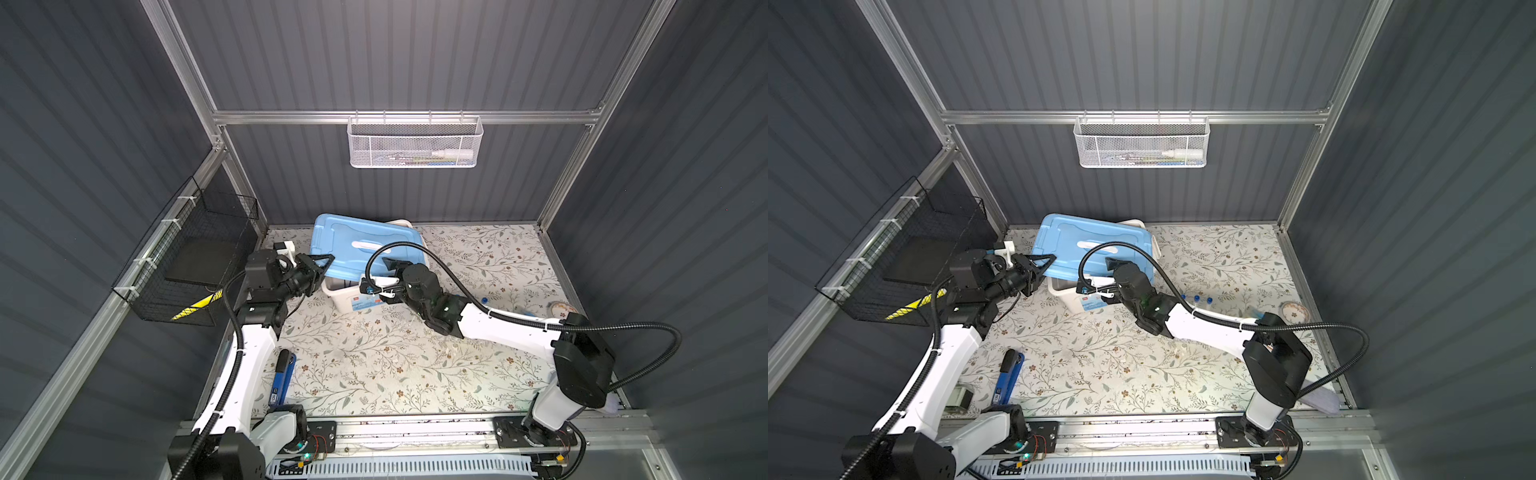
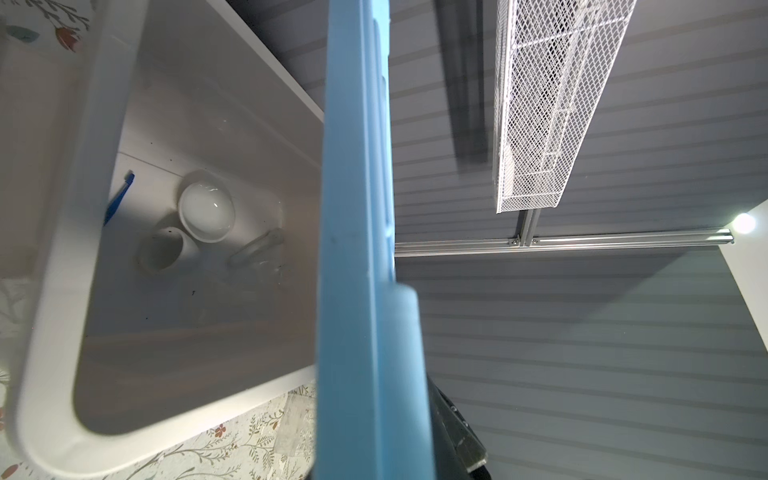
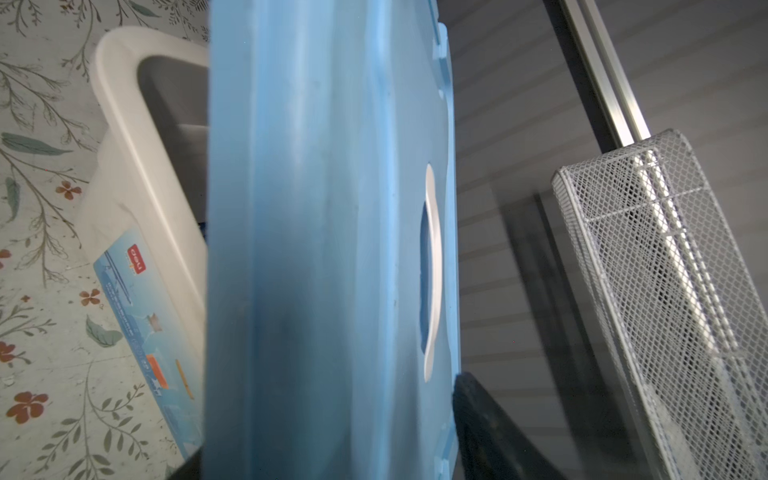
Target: Organize the chemistry lab equipment
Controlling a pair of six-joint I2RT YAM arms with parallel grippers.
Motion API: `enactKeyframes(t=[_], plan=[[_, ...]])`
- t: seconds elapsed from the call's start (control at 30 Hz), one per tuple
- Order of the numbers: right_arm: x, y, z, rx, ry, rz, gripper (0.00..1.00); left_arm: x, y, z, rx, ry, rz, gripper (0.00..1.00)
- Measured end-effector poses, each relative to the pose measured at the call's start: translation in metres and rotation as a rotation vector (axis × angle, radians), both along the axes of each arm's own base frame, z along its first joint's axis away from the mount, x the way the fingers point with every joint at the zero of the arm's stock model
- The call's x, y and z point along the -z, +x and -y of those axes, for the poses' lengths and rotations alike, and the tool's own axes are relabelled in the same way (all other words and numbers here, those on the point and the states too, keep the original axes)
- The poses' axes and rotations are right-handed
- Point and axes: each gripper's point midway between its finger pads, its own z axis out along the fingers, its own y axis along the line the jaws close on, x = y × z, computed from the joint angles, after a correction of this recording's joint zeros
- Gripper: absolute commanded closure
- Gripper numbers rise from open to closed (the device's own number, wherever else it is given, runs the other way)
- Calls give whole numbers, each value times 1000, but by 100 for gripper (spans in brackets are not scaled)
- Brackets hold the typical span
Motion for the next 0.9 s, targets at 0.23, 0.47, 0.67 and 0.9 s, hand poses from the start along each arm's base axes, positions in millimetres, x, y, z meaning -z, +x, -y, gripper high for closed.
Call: enactKeyframes(t=[0.23, 0.47, 0.67, 0.9], plan=[[12, 2, 12, 33, -8, -94, 15, 7, 1, -6, -49, -29, 43, 82], [20, 22, 40, 109, 3, -193, 14, 1, 8, -11, -93, -43, 87, 82], [17, 30, 58, 151, 53, -268, 13, 7, 11, -15, -129, -75, 94, 82], [8, 24, 79, 168, 151, -388, 11, 1, 13, -10, -131, -87, 123, 83]])
